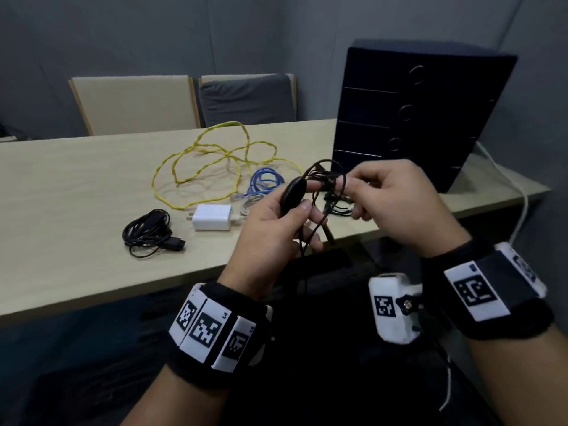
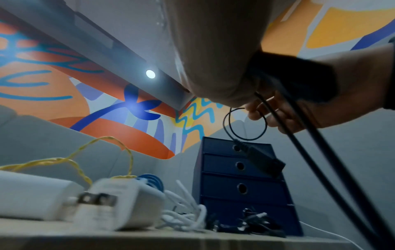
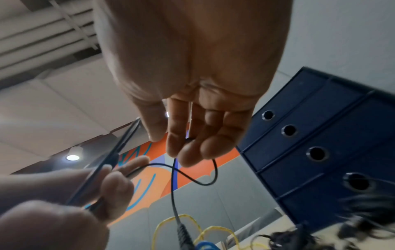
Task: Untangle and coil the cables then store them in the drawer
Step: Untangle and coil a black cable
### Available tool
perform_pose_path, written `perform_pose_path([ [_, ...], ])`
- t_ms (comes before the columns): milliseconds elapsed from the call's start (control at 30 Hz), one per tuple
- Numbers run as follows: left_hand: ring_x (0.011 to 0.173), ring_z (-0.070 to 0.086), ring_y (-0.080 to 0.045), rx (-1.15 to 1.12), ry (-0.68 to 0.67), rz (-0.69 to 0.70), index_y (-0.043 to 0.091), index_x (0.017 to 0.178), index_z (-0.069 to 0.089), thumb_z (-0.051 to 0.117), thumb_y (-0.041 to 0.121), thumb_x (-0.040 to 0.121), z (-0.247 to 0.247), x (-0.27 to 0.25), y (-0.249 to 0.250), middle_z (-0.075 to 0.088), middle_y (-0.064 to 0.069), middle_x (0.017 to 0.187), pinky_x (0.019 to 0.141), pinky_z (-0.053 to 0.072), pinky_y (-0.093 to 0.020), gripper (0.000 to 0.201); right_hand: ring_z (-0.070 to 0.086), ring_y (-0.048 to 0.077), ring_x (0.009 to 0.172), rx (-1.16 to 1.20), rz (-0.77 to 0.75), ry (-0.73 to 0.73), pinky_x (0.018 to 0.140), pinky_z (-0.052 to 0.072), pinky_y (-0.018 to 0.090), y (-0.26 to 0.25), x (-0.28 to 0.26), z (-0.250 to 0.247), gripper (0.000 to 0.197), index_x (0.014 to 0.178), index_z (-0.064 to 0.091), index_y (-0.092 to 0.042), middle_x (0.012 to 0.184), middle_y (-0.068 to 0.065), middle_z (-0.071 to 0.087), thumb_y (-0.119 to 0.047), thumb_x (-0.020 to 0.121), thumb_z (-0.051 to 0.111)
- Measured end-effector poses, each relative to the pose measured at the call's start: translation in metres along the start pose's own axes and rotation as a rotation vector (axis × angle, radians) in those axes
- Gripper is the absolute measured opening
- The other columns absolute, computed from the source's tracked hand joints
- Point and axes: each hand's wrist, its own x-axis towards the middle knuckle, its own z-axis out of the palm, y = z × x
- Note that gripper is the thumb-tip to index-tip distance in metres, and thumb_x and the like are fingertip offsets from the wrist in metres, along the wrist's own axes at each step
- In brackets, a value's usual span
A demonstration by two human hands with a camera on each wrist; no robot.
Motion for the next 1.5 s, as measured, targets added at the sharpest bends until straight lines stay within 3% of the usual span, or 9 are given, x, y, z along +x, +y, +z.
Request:
perform_pose_path([
  [133, 0.052, 0.053, -0.023, 0.035, -0.063, -0.075, 0.01, 0.108, 0.06, 0.043, 0.001, 0.099, 0.031, -0.011, -0.013, 0.058, -0.01, 0.075, 0.041, 0.038, -0.012, 0.022, 0.054, 0.007, 0.041, 0.025, 0.087, -0.041, 0.049, 0.043, 0.026, 0.031, -0.036, -0.014, 0.024, 0.068, 0.066, -0.024, 0.047, -0.001, 0.058, -0.033, 0.091, 0.065],
  [267, 0.052, 0.058, -0.024, 0.08, -0.124, -0.19, 0.011, 0.104, 0.059, 0.044, 0.001, 0.099, 0.05, -0.018, -0.033, 0.059, -0.013, 0.077, 0.049, 0.049, -0.022, 0.018, 0.056, 0.007, 0.043, 0.01, 0.133, -0.059, 0.053, 0.045, 0.026, 0.061, -0.062, -0.022, 0.02, 0.079, 0.07, -0.02, 0.048, -0.004, 0.058, -0.029, 0.094, 0.061],
  [467, 0.08, 0.067, -0.03, 0.366, -0.112, -0.184, 0.03, 0.094, 0.068, 0.058, 0.021, 0.089, 0.058, -0.02, -0.062, 0.069, -0.005, 0.084, 0.086, 0.055, -0.051, 0.014, 0.067, 0.021, 0.074, 0.508, 0.183, 0.045, 0.071, 0.051, 0.035, 0.086, -0.086, -0.01, 0.039, 0.085, 0.065, -0.02, 0.087, 0.008, 0.072, -0.052, 0.095, 0.045],
  [633, 0.064, 0.059, -0.014, 0.558, -0.116, -0.126, 0.021, 0.087, 0.066, 0.06, 0.017, 0.089, 0.05, -0.019, -0.076, 0.06, 0.008, 0.068, 0.067, 0.047, -0.03, 0.008, 0.051, 0.018, 0.051, 0.469, 0.136, 0.0, 0.064, 0.046, 0.037, 0.102, -0.088, 0.003, 0.024, 0.075, 0.055, -0.014, 0.06, 0.004, 0.051, -0.016, 0.098, 0.05],
  [733, 0.047, 0.038, -0.002, 0.357, -0.182, -0.25, 0.008, 0.081, 0.06, 0.061, 0.014, 0.092, 0.042, -0.025, -0.074, 0.047, 0.01, 0.055, 0.048, 0.031, -0.017, 0.013, 0.038, 0.012, 0.043, 0.458, 0.153, 0.047, 0.057, 0.04, 0.04, 0.111, -0.081, 0.014, 0.02, 0.073, 0.059, -0.022, 0.05, -0.003, 0.041, -0.027, 0.091, 0.053],
  [900, 0.041, 0.016, -0.007, 0.061, -0.107, -0.472, 0.014, 0.074, 0.053, 0.033, 0.06, 0.089, 0.028, -0.037, -0.074, 0.023, 0.007, 0.046, 0.037, 0.013, -0.015, 0.053, 0.037, 0.003, 0.048, 0.423, 0.115, 0.02, 0.058, 0.032, 0.03, 0.114, -0.072, 0.041, 0.016, 0.071, 0.063, -0.024, 0.048, -0.014, 0.045, -0.031, 0.085, 0.059],
  [1067, 0.04, 0.017, -0.007, -0.292, -0.131, -0.507, 0.014, 0.101, 0.058, 0.032, 0.042, 0.097, 0.012, -0.048, -0.079, 0.025, 0.005, 0.043, 0.034, 0.013, -0.014, 0.038, 0.043, -0.001, 0.046, 0.464, 0.124, -0.05, 0.056, 0.03, 0.02, 0.115, -0.073, 0.072, 0.021, 0.075, 0.063, -0.024, 0.052, -0.017, 0.053, -0.031, 0.093, 0.057],
  [1300, 0.044, 0.02, -0.005, -0.687, -0.169, -0.483, 0.01, 0.093, 0.053, 0.041, 0.047, 0.091, -0.004, -0.051, -0.087, 0.041, 0.003, 0.056, 0.036, 0.012, -0.015, 0.039, 0.038, 0.001, 0.044, 0.406, 0.161, -0.083, 0.054, 0.025, 0.022, 0.122, -0.084, 0.089, 0.027, 0.076, 0.061, -0.016, 0.045, -0.016, 0.044, -0.034, 0.094, 0.054],
  [1500, 0.044, 0.039, -0.005, -0.583, -0.043, -0.415, 0.008, 0.107, 0.061, 0.048, 0.025, 0.087, -0.004, -0.054, -0.087, 0.055, 0.0, 0.065, 0.039, 0.02, -0.015, 0.029, 0.048, -0.001, 0.05, 0.363, 0.184, -0.067, 0.057, 0.03, 0.021, 0.126, -0.092, 0.083, 0.019, 0.08, 0.064, -0.019, 0.052, -0.021, 0.053, -0.02, 0.098, 0.056],
])
